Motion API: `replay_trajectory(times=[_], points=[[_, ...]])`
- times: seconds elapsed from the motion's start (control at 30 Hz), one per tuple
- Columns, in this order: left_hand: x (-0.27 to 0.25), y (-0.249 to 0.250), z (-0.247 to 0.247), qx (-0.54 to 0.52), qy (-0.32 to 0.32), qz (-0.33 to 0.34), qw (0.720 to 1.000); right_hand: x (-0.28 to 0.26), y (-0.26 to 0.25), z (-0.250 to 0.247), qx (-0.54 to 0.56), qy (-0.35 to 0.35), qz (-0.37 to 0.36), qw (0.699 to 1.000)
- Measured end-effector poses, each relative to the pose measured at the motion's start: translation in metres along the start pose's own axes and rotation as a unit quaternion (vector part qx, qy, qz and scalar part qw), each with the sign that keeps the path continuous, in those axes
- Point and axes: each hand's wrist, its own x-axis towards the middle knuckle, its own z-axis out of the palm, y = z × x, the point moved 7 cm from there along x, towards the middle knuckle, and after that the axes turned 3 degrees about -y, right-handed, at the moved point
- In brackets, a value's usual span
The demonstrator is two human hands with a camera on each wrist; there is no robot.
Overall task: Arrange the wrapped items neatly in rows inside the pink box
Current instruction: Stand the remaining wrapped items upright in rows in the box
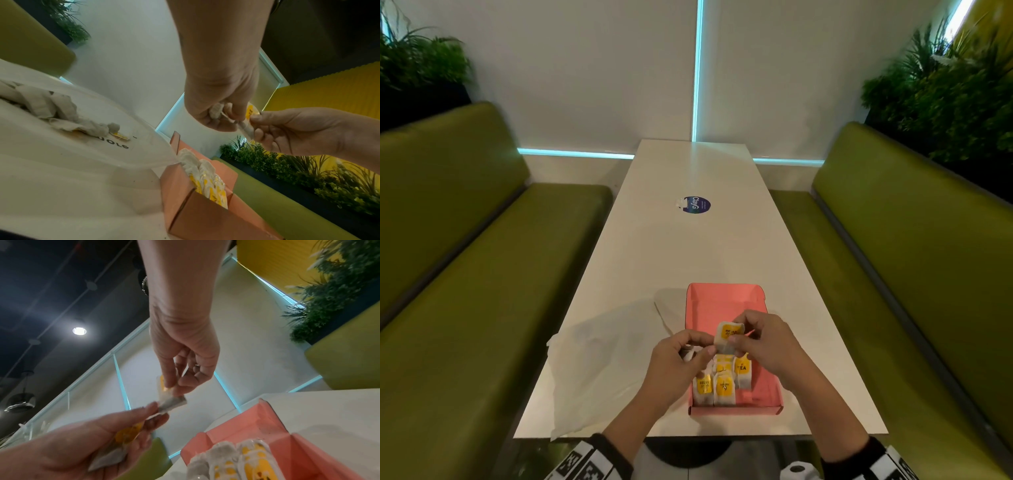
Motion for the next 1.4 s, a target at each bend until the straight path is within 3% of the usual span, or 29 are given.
replay_trajectory(times=[0.07,0.13,0.3,0.47,0.83,1.03,1.2,1.33,1.4], points=[[0.001,-0.008,0.0,0.071,-0.005,-0.008,0.997,0.004,0.012,-0.008,-0.026,0.026,0.02,0.999],[-0.001,-0.017,0.005,0.138,-0.049,-0.015,0.989,0.007,0.028,-0.011,-0.077,0.024,0.05,0.995],[-0.009,-0.033,0.024,0.309,-0.168,-0.007,0.936,0.009,0.07,0.002,-0.196,-0.058,0.141,0.969],[-0.014,-0.043,0.033,0.401,-0.2,-0.023,0.894,0.008,0.086,0.028,-0.3,-0.142,0.152,0.931],[-0.014,-0.051,0.033,0.407,-0.2,-0.027,0.891,0.009,0.101,0.037,-0.242,-0.018,0.185,0.952],[-0.014,-0.053,0.034,0.4,-0.202,-0.026,0.894,0.008,0.096,0.029,-0.201,0.069,0.135,0.968],[-0.012,-0.056,0.034,0.396,-0.193,-0.03,0.897,0.005,0.09,0.026,-0.287,0.038,0.133,0.948],[-0.013,-0.056,0.034,0.396,-0.19,-0.036,0.898,-0.002,0.079,0.034,-0.296,-0.014,0.132,0.946],[-0.013,-0.055,0.034,0.39,-0.189,-0.041,0.9,-0.005,0.077,0.035,-0.284,0.001,0.137,0.949]])
